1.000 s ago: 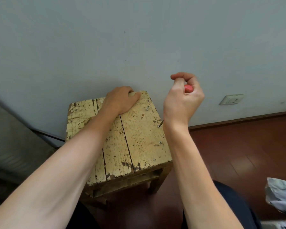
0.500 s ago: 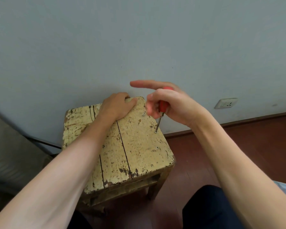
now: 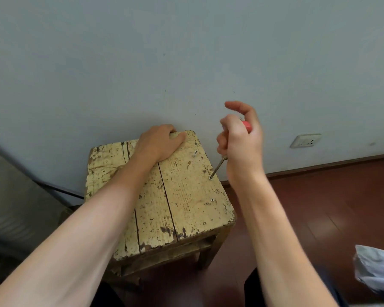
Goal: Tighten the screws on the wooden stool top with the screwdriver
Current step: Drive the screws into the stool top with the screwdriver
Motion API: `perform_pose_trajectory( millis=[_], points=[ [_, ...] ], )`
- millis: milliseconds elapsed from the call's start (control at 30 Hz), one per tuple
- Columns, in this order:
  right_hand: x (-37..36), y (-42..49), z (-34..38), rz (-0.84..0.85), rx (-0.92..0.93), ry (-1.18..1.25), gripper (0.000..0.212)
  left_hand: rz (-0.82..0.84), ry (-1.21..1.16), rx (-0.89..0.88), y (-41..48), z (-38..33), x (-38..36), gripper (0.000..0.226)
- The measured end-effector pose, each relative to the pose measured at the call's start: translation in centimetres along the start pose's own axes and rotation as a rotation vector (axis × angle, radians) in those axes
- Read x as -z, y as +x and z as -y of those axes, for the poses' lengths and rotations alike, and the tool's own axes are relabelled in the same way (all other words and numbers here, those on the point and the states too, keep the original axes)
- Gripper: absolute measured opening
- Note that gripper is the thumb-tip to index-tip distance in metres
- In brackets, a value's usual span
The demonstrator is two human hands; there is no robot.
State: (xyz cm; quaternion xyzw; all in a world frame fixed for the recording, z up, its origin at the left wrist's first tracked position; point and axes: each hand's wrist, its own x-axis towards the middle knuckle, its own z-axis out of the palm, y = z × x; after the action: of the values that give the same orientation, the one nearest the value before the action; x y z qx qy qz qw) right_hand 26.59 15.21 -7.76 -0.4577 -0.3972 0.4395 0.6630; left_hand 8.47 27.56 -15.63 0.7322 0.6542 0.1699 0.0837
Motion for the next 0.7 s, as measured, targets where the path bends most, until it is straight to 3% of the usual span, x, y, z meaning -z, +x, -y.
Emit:
perform_pose_trajectory(
  millis=[100, 167, 233, 300, 400, 600, 700],
  points=[
    [2.9, 2.4, 1.0, 0.456, -0.025, -0.199, 0.058, -0.009, 0.003, 0.000, -0.1, 0.0, 0.1, 0.058],
    [3.8, 3.5, 1.8, 0.769, 0.030, -0.360, 0.059, -0.014, -0.007, 0.010, -0.2, -0.1, 0.2, 0.058],
    [3.8, 3.9, 2.2, 0.911, 0.015, -0.328, 0.053, -0.001, -0.003, 0.015, -0.3, -0.2, 0.3, 0.059],
    [3.1, 3.5, 1.8, 0.905, -0.034, -0.198, 0.041, 0.003, 0.003, 0.015, -0.3, -0.3, 0.3, 0.057],
    [1.6, 2.4, 0.7, 0.676, -0.018, -0.078, 0.031, -0.007, -0.005, 0.018, -0.2, -0.1, 0.2, 0.055],
    [-1.7, -1.1, -0.7, -0.224, 0.207, -0.051, 0.035, 0.010, -0.003, 0.005, 0.1, 0.0, 0.0, 0.060],
    [-2.4, -1.5, -0.8, -0.359, 0.201, -0.040, 0.035, 0.016, -0.002, 0.008, 0.0, 0.1, -0.1, 0.060]
  ],
)
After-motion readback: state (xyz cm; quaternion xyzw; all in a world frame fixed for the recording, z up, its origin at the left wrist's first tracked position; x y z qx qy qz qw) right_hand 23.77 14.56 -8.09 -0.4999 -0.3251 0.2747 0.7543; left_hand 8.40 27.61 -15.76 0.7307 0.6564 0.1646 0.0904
